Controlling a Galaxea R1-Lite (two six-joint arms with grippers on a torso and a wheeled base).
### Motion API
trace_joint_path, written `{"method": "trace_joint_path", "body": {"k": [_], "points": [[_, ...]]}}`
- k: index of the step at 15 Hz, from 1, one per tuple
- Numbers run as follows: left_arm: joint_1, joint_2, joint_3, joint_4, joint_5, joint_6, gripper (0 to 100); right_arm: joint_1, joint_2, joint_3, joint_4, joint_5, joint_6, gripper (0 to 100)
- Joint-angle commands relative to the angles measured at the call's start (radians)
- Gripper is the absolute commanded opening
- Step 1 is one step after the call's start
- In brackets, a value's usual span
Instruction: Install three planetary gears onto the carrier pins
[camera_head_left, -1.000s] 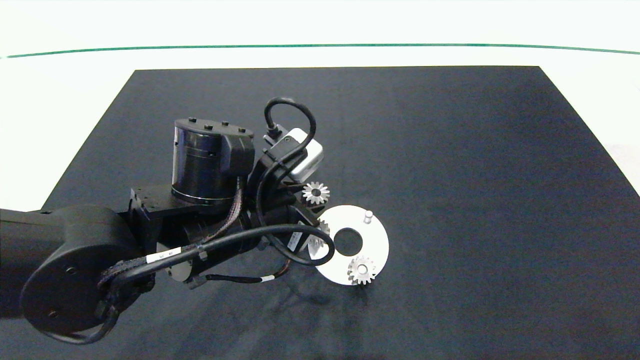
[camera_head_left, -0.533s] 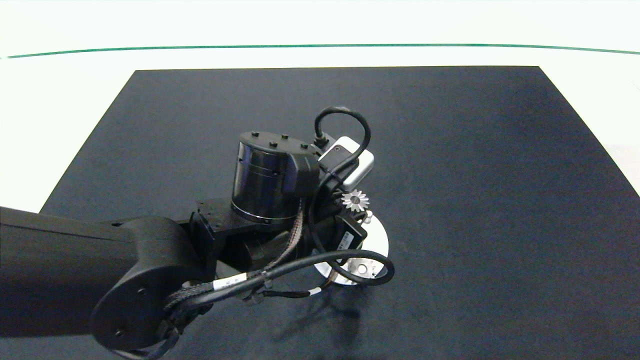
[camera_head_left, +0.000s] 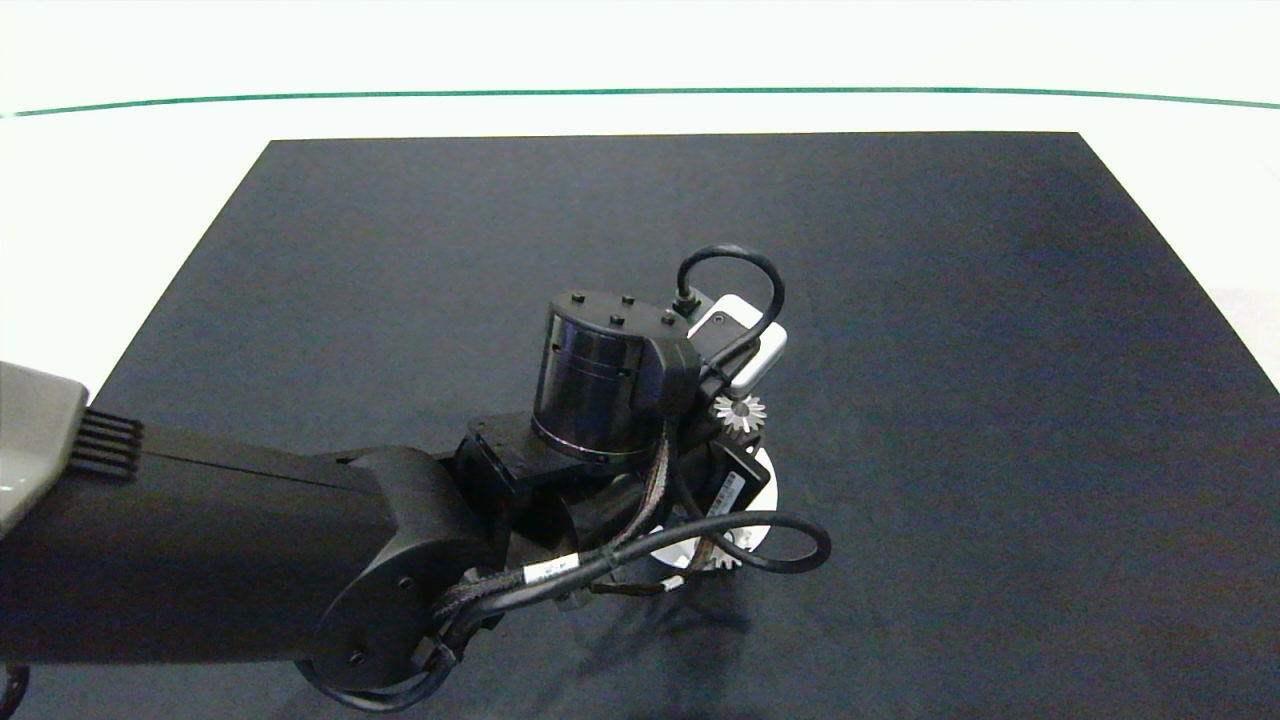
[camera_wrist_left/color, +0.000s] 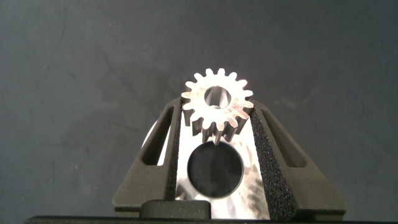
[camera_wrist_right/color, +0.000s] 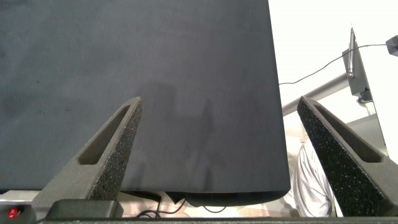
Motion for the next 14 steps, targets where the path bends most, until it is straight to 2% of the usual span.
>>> {"method": "trace_joint_path", "body": {"k": [1, 14], "points": [[0.002, 0.032, 0.0, -0.033, 0.002, 0.001, 4, 0.0, 0.0, 0.0, 0.004, -0.002, -0.002, 100], [0.008, 0.06, 0.0, -0.066, 0.0, 0.001, 4, 0.0, 0.0, -0.012, 0.005, -0.002, -0.002, 100]]}}
